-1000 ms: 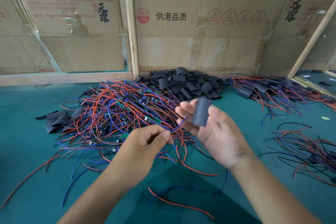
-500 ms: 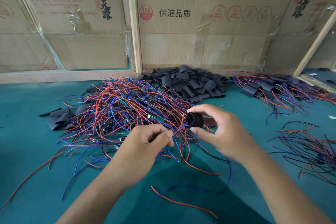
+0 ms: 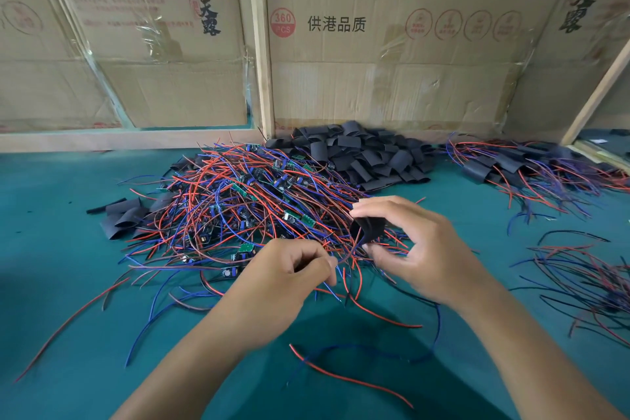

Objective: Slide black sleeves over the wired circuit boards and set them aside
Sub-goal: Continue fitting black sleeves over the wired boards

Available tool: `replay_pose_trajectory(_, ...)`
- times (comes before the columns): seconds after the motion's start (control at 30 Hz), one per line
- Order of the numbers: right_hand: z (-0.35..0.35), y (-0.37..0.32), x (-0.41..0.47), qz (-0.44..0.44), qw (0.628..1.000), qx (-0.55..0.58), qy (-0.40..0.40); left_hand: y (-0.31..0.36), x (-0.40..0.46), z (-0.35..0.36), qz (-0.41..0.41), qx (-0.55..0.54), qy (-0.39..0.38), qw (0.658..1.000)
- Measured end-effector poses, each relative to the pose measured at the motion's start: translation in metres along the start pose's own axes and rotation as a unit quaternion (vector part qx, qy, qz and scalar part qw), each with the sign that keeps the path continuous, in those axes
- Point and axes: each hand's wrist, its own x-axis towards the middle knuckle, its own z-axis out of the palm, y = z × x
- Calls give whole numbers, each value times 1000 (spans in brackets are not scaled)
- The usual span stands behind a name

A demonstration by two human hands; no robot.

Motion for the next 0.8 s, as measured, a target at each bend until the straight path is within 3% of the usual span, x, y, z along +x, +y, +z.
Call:
replay_pose_trajectory(0.2, 14, -14, 1, -101, 982, -148, -63, -6, 2, 4, -14, 5, 37, 999)
replay_pose_trajectory(0.33, 27, -22, -1, -73, 975, -172, -123, -6, 4, 8, -65, -22, 46, 997)
replay_pose_trajectory(0.5, 27, -22, -3, 7, 972, -156, -174, -14, 2, -15, 3, 191, 40, 981)
replay_pose_trajectory(0.57, 29, -19, -4, 12, 970, -148, -192, -16, 0, -32, -9, 236, 3, 972)
replay_pose_trajectory(0.7, 34, -14, -5, -2, 965, -172, -196, -23, -11, -60, -74, 287, -142, 945)
replay_pose_trajectory(0.8, 36, -15, -6, -8, 964, -182, -195, -26, -14, -60, -98, 311, -172, 930)
